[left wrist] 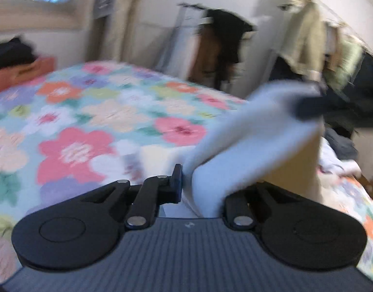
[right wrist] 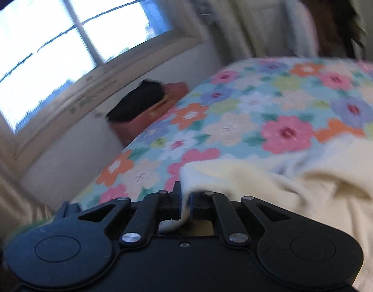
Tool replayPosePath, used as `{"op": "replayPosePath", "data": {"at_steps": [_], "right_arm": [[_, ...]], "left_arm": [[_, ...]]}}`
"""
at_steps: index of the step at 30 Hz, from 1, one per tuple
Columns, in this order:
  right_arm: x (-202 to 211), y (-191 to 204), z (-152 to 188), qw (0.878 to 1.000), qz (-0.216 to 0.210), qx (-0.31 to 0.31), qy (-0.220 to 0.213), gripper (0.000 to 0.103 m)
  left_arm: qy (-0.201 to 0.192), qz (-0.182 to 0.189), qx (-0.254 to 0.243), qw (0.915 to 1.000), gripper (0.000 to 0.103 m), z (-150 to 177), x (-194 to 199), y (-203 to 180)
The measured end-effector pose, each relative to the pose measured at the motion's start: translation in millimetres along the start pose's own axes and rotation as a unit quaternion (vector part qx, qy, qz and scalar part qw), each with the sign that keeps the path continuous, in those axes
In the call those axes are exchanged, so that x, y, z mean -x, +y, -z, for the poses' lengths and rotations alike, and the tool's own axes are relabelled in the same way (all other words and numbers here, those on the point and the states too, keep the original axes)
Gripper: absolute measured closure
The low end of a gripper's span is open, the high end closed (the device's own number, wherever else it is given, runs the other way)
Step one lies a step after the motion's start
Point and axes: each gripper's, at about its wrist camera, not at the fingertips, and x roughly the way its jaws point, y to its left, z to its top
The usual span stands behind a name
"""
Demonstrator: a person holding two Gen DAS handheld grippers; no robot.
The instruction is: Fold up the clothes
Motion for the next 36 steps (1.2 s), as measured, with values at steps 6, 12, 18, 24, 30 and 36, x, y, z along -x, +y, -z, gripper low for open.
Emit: {"op": "replayPosePath", "data": {"at_steps": [6,12,18,24,30,36], "right_arm": [[20,-42,9,0.996,0.071,-0.048,-0.020,0.068],[31,-75,10,0.989,0.127,-0.070,-0.040,0.052],[13,-97,3,0.982,0.140,-0.116,-0.041,0.046],[-6,-93,-1,0.986,0.111,-0.111,-0.047,0.024],[-37,-115,-9,0.977,0.158,-0.134,-0.038,0.013],[-61,-119,-23,0.979,0.175,-0.088,-0.059,0.057]], "left_arm": [[0.006,-0.108,0.063,0.9921,0.090,-8,8,46],[-0.044,-0.229,0.122,0.9647,0.090,-20,37,106],[-0.006,-0.175,0.146,0.9738,0.088,-17,22,121],[0.010,-0.156,0.153,0.9757,0.022,-16,24,108],[0.000,-0.110,0.132,0.9851,0.018,-18,24,96],[-0.008,-0.071,0.088,0.9935,0.016,-20,24,77]]}}
